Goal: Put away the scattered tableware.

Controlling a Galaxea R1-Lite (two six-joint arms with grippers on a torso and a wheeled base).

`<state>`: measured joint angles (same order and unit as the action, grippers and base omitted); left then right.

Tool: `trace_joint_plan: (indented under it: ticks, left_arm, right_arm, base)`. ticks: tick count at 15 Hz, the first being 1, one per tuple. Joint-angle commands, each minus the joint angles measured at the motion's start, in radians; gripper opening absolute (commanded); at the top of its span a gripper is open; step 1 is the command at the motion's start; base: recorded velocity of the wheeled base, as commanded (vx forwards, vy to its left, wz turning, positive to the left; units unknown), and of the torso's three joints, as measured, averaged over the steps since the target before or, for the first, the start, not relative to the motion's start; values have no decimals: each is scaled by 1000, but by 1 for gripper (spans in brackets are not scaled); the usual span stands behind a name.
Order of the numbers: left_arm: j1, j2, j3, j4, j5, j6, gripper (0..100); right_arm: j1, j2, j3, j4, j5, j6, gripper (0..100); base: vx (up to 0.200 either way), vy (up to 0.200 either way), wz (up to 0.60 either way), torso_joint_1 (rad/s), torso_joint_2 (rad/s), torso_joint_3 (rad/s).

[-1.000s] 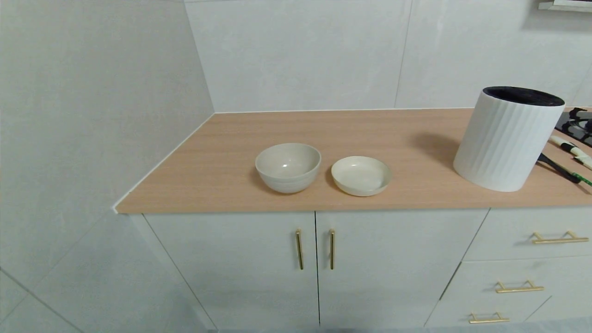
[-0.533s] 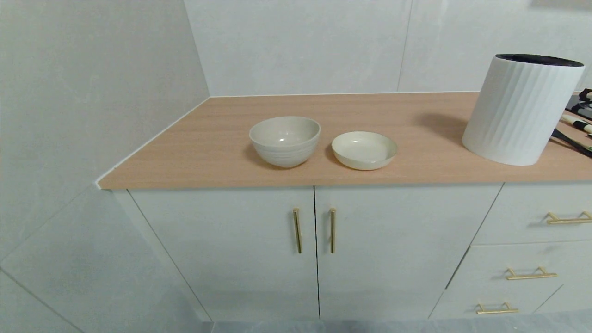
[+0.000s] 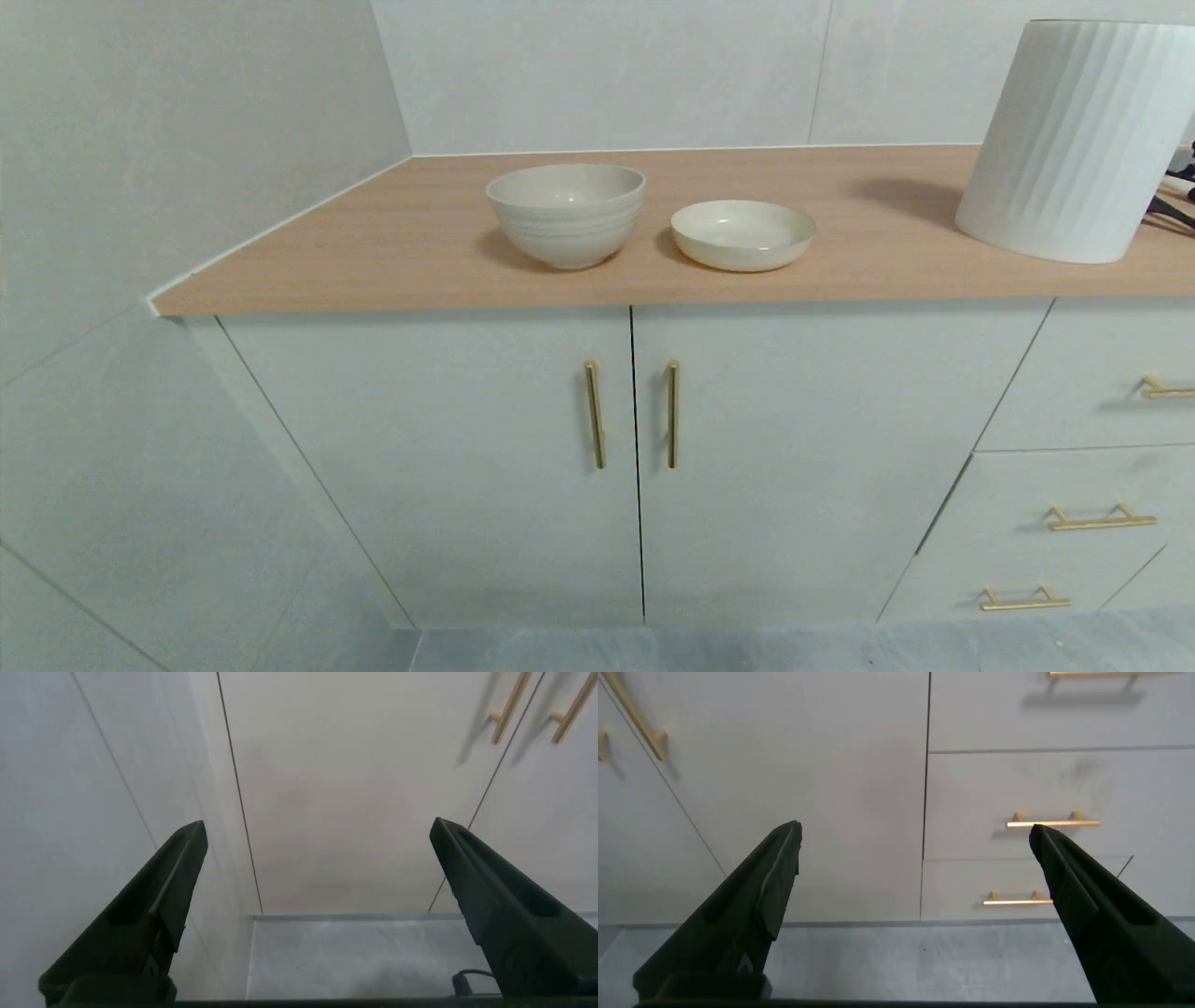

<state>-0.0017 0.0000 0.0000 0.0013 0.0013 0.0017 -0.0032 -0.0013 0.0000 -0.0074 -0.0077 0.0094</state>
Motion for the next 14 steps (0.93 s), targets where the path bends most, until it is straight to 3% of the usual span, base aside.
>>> trace_joint_plan:
  ticks: [1, 8, 11, 14]
  left_arm:
    - [0, 2, 0, 0, 0, 0, 100]
    - [0, 2, 0, 0, 0, 0, 100]
    - [0, 2, 0, 0, 0, -2, 100]
    - [0, 2, 0, 0, 0, -2, 100]
  right_arm:
    - [0, 1, 0, 0, 0, 0, 100]
    - [0, 1, 0, 0, 0, -2, 100]
    - [0, 1, 0, 0, 0, -2, 100]
    - [0, 1, 0, 0, 0, -2, 100]
  base:
    - [0, 0, 0, -115, 456, 339]
    - [0, 0, 0, -16, 77, 55]
    - [0, 200, 0, -4, 4, 2]
    - [0, 0, 0, 0, 0, 0]
